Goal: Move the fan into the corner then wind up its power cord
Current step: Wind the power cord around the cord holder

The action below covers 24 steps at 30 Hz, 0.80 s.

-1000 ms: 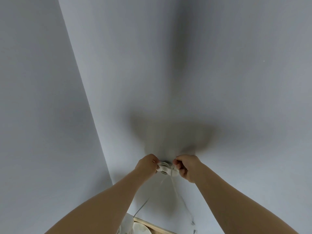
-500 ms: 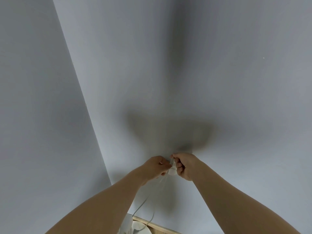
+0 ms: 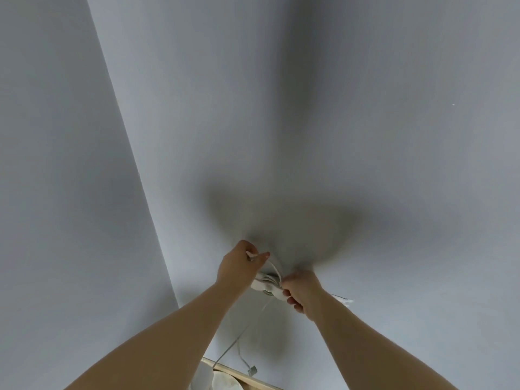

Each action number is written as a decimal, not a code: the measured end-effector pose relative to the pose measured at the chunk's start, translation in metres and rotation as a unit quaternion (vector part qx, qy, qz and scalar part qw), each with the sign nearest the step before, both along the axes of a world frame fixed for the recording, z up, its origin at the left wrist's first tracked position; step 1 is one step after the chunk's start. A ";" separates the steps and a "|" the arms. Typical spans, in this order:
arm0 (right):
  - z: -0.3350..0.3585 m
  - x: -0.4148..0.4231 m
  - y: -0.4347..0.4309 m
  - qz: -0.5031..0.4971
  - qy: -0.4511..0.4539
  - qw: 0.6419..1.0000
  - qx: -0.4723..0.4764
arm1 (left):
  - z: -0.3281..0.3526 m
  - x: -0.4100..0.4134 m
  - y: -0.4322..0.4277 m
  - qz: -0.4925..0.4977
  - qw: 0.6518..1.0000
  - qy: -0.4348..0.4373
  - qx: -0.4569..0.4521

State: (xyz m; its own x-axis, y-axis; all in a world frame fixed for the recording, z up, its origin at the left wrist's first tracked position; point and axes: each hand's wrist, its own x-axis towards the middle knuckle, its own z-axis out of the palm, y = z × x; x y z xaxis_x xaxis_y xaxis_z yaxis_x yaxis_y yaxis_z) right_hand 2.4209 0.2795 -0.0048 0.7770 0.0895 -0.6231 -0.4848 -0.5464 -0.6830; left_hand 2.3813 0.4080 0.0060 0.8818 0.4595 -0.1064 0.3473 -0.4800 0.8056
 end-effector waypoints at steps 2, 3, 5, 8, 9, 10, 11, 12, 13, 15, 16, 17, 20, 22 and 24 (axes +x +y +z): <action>-0.005 0.000 -0.002 0.016 -0.001 1.000 -0.022 | 0.004 0.002 0.004 -0.035 0.992 0.036 0.116; -0.006 0.000 -0.003 0.032 -0.002 0.999 -0.033 | 0.006 0.002 0.005 -0.058 0.988 0.049 0.138; -0.007 0.001 -0.004 0.076 -0.010 0.995 -0.060 | 0.009 0.005 0.008 -0.097 0.992 0.061 0.043; -0.010 0.003 -0.003 0.124 -0.031 0.987 -0.098 | 0.013 0.004 0.009 -0.130 0.972 0.120 -0.154; -0.011 0.004 -0.003 0.131 -0.037 0.985 -0.102 | 0.012 0.003 0.009 -0.138 0.968 0.136 -0.158; -0.013 0.005 -0.003 0.135 -0.040 0.985 -0.105 | 0.012 0.003 0.009 -0.144 0.968 0.145 -0.145; -0.014 0.006 -0.003 0.139 -0.042 0.984 -0.107 | 0.012 0.004 0.008 -0.150 0.972 0.145 -0.110; -0.014 0.007 -0.003 0.143 -0.047 0.983 -0.109 | 0.012 0.005 0.009 -0.157 0.976 0.138 -0.060; -0.015 0.008 -0.004 0.148 -0.051 0.981 -0.112 | 0.011 0.008 0.009 -0.166 0.978 0.129 -0.006; -0.016 0.008 -0.006 0.157 -0.062 0.979 -0.115 | 0.010 0.012 0.014 -0.183 0.973 0.112 0.082; -0.017 0.008 -0.007 0.160 -0.068 0.978 -0.115 | 0.010 0.014 0.017 -0.194 0.968 0.110 0.115; -0.018 0.009 -0.007 0.162 -0.078 0.977 -0.116 | 0.009 0.015 0.020 -0.203 0.962 0.111 0.148; -0.024 0.010 -0.007 0.144 -0.113 0.974 -0.137 | 0.000 0.015 0.024 -0.204 0.946 0.107 0.228; -0.027 0.010 -0.007 0.144 -0.124 0.971 -0.148 | -0.007 0.011 0.025 -0.208 0.937 0.099 0.262; -0.028 0.010 -0.006 0.155 -0.127 0.968 -0.153 | -0.011 0.006 0.028 -0.234 0.927 0.083 0.281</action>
